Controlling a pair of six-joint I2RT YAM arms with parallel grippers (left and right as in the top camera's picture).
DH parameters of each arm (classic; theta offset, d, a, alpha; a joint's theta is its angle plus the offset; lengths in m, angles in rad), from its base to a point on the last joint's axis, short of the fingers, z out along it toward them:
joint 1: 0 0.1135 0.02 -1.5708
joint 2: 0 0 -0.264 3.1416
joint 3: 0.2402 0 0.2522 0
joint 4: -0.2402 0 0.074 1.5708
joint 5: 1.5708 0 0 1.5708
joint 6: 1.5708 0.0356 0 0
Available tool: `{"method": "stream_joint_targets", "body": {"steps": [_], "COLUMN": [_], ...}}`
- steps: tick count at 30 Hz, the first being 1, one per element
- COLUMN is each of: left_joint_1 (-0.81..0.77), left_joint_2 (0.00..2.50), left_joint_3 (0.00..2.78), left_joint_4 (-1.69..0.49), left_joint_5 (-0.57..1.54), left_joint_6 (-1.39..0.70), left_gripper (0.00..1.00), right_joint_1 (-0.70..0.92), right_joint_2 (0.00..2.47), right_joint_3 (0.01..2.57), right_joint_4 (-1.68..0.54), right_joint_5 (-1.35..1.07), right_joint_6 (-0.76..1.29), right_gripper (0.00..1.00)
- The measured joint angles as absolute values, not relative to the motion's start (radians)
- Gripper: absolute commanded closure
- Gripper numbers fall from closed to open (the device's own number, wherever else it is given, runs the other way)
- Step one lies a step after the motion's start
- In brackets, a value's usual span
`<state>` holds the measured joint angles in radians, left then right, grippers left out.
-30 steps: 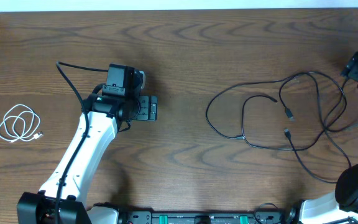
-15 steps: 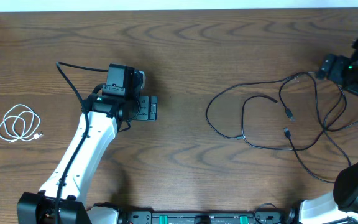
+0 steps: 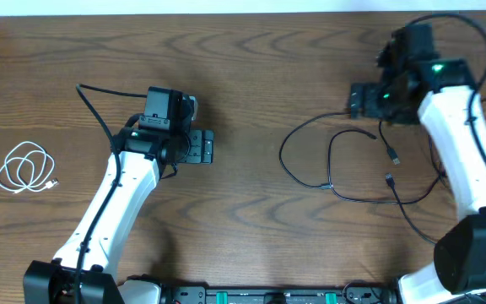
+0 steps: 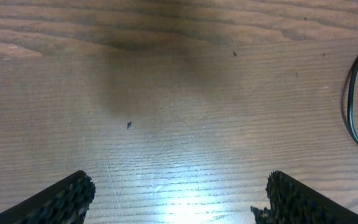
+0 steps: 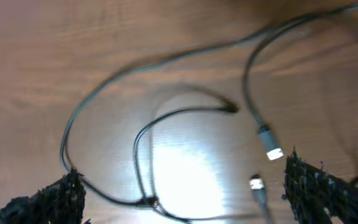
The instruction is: Untangle cables
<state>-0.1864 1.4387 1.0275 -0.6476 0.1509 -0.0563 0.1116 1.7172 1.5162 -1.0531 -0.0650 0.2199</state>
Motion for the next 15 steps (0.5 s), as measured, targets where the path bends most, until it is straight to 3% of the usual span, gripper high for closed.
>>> {"method": "stream_joint_targets", "body": {"steps": [12, 15], "left_joint_1": [-0.186, -0.186], "left_joint_2": [1.439, 1.439], "left_joint_3": [1.028, 1.028], "left_joint_4": [-0.648, -0.648], "left_joint_5": [0.150, 0.151], "left_joint_6": [-0.057, -0.056], "left_gripper": [0.11, 0.11], "right_joint_1": [0.243, 0.269], "right_joint_2": [1.720, 1.720], "right_joint_3": [1.183, 1.127], "right_joint_4": [-0.824, -0.767], "right_joint_5": [-0.068, -0.068], "right_joint_6": [0.342, 0.376], "right_gripper": [0.01, 0.10]}}
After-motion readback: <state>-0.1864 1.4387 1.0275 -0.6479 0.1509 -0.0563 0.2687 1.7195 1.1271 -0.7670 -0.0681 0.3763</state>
